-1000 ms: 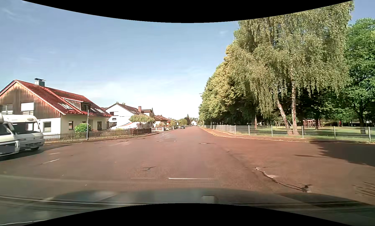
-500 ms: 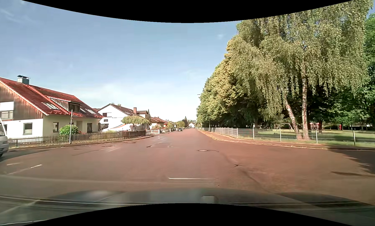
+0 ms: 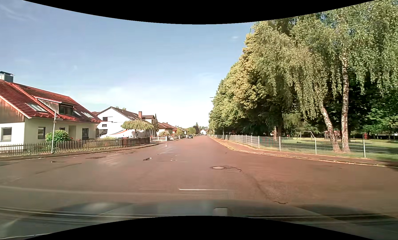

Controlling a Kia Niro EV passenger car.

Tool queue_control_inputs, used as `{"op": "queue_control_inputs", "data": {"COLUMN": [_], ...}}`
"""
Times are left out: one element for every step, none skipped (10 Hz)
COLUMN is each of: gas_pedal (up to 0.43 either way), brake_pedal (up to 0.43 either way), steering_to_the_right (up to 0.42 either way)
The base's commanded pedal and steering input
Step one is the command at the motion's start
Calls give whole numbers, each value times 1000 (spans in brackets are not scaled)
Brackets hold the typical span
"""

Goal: Follow the waypoints while adhering to traffic rules and regulations

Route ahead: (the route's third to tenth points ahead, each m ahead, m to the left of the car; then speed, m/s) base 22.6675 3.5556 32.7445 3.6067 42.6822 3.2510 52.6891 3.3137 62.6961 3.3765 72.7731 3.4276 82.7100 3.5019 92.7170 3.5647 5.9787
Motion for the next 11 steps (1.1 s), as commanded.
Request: {"op": "queue_control_inputs", "data": {"gas_pedal": [331, 331, 331, 331, 331, 331, 331, 319, 319, 311, 299], "brake_pedal": [0, 0, 0, 0, 0, 0, 0, 0, 0, 0, 0], "steering_to_the_right": [-5, -1, 1, 1, 1, 2, 1, 1, 1, 2, 1]}}
